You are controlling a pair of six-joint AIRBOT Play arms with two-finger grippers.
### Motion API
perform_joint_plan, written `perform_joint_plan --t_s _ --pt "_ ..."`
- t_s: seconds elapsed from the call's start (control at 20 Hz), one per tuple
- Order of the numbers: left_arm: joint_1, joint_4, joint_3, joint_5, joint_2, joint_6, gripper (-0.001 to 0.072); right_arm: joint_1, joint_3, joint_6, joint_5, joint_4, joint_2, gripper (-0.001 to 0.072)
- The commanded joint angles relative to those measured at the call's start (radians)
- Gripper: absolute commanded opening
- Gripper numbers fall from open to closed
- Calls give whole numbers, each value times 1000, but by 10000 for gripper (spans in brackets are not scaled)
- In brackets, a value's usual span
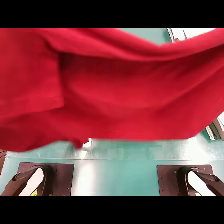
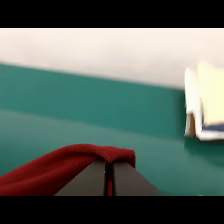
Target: Fold the shirts.
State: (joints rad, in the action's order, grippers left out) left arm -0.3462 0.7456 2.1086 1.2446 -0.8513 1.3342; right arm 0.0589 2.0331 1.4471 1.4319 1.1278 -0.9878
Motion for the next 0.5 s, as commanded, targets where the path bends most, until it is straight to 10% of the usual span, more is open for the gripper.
perform_joint_plan --t_s 0.0,0.45 --pt "0 17 -303 26 -13 -10 28 0 -135 9 83 26 -116 20" --pt "180 146 -790 -189 -456 -165 28 -1 -412 0 -19 25 -509 20"
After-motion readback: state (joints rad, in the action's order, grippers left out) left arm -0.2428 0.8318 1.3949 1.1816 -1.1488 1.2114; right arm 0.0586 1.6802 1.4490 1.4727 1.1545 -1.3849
